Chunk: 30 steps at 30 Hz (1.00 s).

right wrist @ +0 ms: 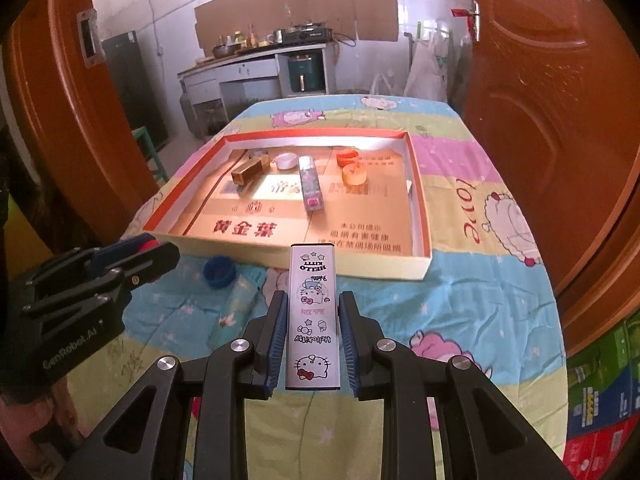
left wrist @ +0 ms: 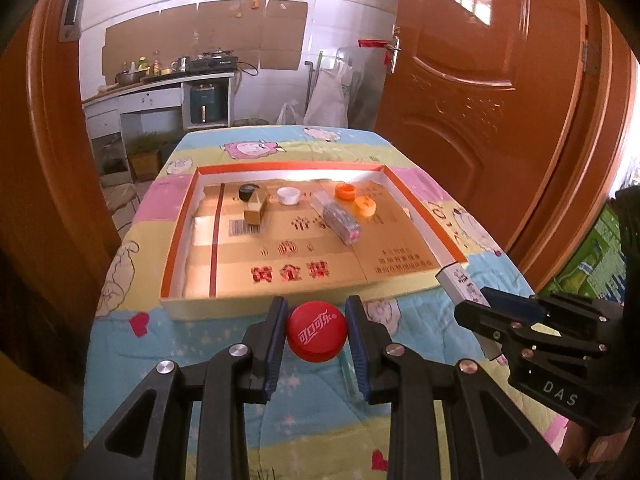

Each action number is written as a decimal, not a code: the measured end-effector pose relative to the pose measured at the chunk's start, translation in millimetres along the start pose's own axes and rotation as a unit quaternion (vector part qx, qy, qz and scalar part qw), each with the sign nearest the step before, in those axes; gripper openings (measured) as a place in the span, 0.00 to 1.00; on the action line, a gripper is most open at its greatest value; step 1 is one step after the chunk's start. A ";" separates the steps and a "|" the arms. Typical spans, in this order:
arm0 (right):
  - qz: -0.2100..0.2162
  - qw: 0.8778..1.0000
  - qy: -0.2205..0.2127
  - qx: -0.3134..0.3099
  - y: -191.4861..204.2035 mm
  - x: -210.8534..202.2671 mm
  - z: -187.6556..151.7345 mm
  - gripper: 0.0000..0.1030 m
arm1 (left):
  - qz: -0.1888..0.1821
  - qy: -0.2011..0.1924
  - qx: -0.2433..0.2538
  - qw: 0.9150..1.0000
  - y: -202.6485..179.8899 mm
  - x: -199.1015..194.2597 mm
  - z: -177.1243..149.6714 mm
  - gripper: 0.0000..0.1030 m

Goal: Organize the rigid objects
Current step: 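Lift and carry the Hello Kitty box and red cap over the tray box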

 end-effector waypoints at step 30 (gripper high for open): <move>0.001 1.000 0.015 0.027 -27.1 76.6 70.1 0.26 | 0.008 0.024 0.002 1.000 25.1 78.4 67.5 0.29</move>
Point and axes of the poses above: each gripper's, at about its wrist camera, not at the fingertips, and x roughly the way its jaws point, y to its left, z to its top, the point moved 5 cm from there along x, roughly the way its jaws point, and after that the axes turned 13 degrees about -z, right-handed, at the moved point
